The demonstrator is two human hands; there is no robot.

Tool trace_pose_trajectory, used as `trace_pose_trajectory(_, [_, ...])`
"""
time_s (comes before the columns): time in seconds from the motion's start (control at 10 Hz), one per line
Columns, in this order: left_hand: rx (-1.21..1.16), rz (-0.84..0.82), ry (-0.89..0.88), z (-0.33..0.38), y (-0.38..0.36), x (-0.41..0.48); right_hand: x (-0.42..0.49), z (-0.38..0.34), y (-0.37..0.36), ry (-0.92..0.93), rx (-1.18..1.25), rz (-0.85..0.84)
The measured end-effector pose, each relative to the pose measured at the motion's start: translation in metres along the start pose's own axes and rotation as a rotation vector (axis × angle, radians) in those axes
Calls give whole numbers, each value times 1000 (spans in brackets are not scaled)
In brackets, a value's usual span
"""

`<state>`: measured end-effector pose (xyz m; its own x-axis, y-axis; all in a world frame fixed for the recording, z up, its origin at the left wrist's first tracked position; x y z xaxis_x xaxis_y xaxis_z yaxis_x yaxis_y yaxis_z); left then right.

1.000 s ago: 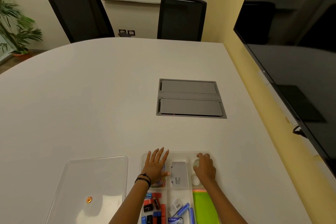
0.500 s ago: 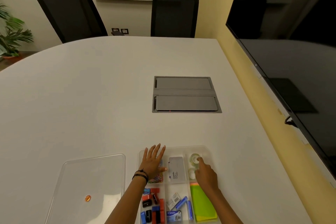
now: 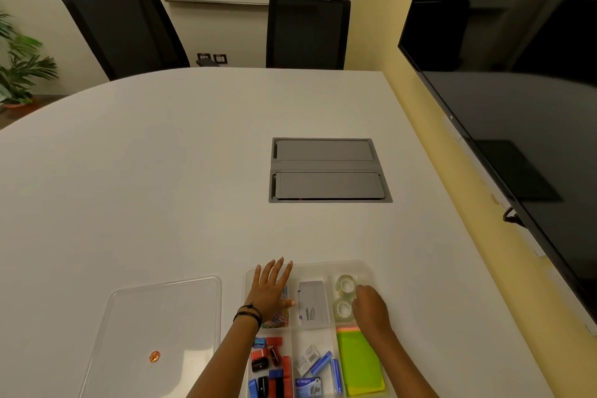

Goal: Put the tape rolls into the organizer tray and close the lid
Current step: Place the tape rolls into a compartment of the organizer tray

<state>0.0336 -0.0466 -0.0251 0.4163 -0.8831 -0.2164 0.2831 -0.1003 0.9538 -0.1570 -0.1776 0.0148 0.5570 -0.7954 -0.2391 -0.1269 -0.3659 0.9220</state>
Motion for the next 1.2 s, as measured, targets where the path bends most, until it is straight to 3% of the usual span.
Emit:
trace_pose_trajectory(0.6, [9, -9, -2, 1, 3, -1, 8, -3, -17, -64, -35, -105])
trace_pose_trajectory(1.2, [-10, -11, -1, 0, 3, -1, 13, -1, -20, 22, -123, -25])
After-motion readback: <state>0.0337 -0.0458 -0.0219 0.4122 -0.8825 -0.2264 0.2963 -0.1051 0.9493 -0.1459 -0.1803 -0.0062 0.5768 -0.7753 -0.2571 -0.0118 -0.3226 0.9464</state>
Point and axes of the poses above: each hand's wrist, its own x-axis towards the middle knuckle, its own y-axis out of the back of the hand, z = x × y, the point moved 2 cm from there along x, towards the middle knuckle, and after that the axes turned 9 degrees about z, right-handed, at the moved point
